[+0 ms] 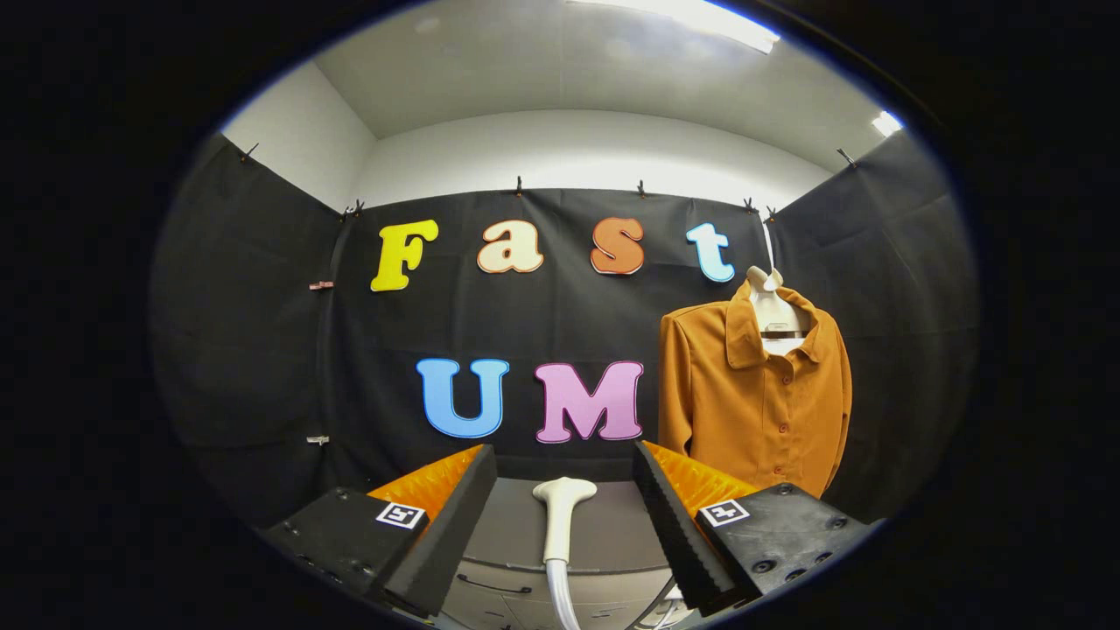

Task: Iron the clothes twice with a garment steamer, once on the left side and once on the right side.

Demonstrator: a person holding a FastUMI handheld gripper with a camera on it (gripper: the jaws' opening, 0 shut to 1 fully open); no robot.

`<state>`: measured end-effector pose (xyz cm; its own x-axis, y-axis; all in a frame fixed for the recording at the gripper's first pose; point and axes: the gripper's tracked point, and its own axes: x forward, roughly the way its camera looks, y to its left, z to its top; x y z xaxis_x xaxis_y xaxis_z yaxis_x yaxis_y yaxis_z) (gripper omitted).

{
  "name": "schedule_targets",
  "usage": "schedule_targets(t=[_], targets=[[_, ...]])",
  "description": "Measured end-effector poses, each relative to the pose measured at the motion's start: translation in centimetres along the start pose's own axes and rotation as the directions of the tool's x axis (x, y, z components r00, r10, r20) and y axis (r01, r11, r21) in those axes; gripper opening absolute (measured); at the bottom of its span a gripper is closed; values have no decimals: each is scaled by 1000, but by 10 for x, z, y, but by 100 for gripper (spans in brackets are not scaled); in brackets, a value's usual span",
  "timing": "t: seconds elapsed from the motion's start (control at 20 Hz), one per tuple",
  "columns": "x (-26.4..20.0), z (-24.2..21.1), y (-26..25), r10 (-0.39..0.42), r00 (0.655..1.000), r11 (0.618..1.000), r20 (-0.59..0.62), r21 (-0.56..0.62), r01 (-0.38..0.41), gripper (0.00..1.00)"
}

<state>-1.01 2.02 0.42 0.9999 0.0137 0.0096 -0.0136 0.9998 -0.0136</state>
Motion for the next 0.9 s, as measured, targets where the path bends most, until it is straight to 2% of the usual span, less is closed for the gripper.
schedule_targets(t=[0.35, 0.9], targets=[[0, -9, 16, -21, 1000, 1000, -22, -7, 21, 98], [28, -64, 40, -70, 986, 997, -153, 6, 72, 98]])
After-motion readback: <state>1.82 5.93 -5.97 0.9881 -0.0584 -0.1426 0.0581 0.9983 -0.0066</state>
